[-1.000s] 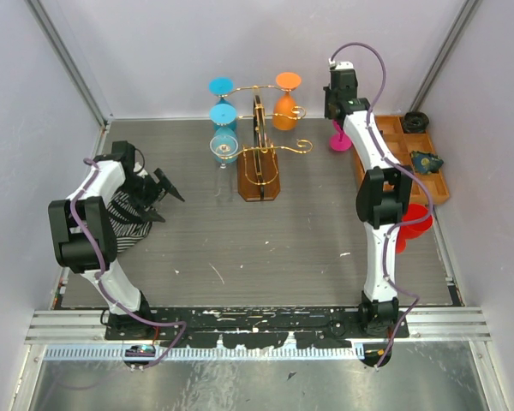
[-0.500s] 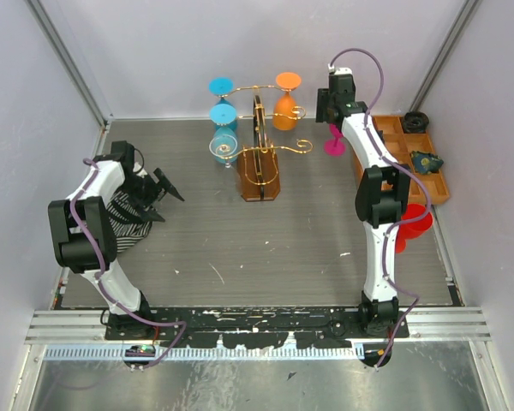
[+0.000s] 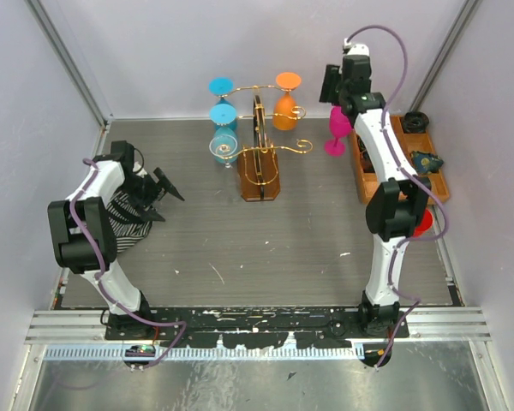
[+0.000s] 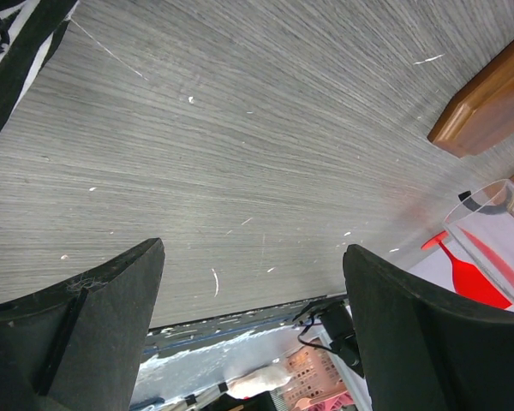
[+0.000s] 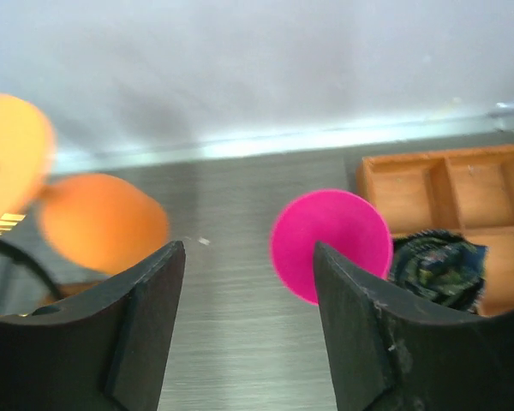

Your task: Take the wine glass off the wine glass rack

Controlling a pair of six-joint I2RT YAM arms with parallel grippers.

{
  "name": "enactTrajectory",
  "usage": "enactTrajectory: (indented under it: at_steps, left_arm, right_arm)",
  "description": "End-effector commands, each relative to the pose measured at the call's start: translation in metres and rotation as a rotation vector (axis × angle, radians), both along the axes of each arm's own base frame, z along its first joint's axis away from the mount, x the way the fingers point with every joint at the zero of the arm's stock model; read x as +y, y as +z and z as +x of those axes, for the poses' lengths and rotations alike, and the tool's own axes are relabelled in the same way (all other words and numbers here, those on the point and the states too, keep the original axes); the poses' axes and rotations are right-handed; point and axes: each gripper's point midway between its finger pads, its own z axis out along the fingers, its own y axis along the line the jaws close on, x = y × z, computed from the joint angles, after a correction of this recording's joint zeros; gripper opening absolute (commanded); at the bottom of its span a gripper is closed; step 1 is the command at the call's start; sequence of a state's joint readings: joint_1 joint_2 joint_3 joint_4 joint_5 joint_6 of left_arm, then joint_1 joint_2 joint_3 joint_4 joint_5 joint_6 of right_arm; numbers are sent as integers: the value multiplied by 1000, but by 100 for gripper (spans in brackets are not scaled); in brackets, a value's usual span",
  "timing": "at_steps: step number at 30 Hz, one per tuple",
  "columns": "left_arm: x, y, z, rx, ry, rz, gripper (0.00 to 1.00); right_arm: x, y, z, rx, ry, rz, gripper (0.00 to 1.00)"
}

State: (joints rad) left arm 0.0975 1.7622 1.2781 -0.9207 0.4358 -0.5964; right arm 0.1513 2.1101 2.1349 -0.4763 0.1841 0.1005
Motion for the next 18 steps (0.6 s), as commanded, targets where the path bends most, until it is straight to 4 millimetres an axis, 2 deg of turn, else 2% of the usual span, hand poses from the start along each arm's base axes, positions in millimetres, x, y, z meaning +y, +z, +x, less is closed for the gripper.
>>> enactTrajectory:
  at_steps: [1,7,11,14,18]
  left_arm:
    - [-2,12,0,-40,3,-19,92]
    - [-2,17,-1,-52,2,-20,93]
    - [-4,31,4,-125,-7,-27,93]
    - [-8,43,9,-202,-11,-45,100]
    - [-11,53,13,-257,-14,-62,98]
  right_arm:
    - [26,96,-11,-208,86,300,63]
    - [66,88,2,-98,242,697,51]
    - [77,83,8,-78,277,788,49]
    - [83,79,13,-69,297,833,46]
    - [91,72,18,-55,325,884,42]
